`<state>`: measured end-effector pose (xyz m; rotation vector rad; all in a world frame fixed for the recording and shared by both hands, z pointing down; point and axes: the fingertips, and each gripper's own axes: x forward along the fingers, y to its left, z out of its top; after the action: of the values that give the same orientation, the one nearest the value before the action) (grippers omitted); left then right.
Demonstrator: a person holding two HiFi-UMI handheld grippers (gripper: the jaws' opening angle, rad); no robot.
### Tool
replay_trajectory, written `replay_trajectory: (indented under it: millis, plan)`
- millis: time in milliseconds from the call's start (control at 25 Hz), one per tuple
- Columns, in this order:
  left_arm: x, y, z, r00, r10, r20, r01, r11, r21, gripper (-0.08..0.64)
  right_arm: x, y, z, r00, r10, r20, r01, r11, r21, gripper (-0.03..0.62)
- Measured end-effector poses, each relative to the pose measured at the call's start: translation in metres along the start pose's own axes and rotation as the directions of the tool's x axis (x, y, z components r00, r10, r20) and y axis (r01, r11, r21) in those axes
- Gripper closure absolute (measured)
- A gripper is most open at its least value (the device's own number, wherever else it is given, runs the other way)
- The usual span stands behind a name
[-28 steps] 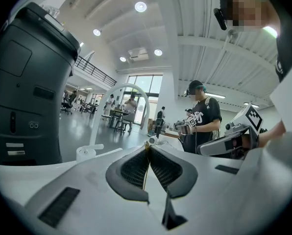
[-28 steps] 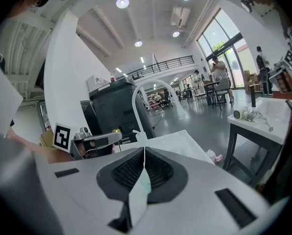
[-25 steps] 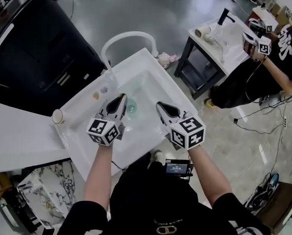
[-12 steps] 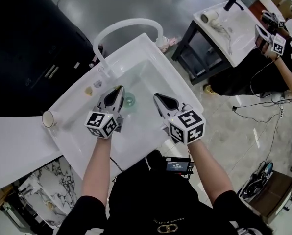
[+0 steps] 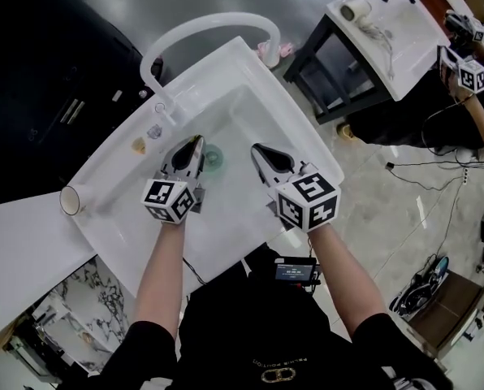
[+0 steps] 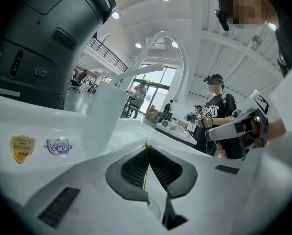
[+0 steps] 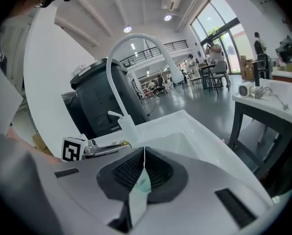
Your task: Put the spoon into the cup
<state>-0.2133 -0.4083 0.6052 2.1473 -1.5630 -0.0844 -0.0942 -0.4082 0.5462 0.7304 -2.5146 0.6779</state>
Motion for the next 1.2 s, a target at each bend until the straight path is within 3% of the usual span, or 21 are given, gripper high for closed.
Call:
replay_trajectory:
  millis: [1200]
  plan:
    - [0.008,0.021,-0.045,0.995,0.063,-0.076,-0.063,0.998,0.004,0.543,0.014,-0.009,-0.015,0.999,-0.017,-0.039,0.019,0.999,0.045,0.526]
